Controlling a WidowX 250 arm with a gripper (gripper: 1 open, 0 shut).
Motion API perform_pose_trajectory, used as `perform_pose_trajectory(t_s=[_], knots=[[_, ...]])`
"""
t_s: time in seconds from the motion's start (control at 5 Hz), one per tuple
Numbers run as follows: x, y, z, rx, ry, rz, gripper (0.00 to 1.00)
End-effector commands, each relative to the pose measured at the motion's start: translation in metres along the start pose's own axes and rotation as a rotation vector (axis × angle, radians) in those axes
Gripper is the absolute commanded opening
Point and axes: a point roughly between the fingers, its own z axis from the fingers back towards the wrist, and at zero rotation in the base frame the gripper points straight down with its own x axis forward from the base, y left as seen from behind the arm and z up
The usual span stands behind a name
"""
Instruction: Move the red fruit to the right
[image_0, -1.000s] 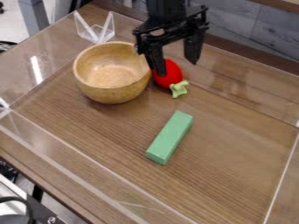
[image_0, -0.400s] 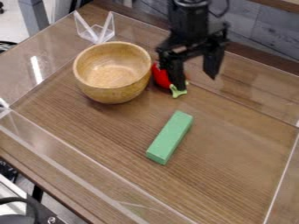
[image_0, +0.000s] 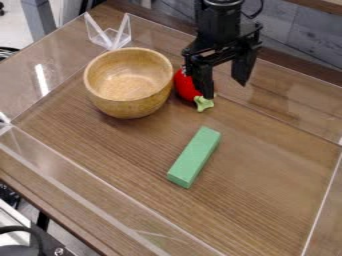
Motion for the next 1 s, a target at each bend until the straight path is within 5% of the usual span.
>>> perform_pose_trajectory(t_s=[0.0,0.2,0.4,0.8], knots=[[0.017,-0.001,0.012,-0.037,-0.03,-0.021,1.0],[0.028,0.003,0.01,-0.029,-0.032,-0.049,0.0],[0.027,0.005,0.004,-0.026,-0.027,-0.099,0.0],[0.001,-0.013,0.004,-0.057,-0.009,-0.183,0.0]])
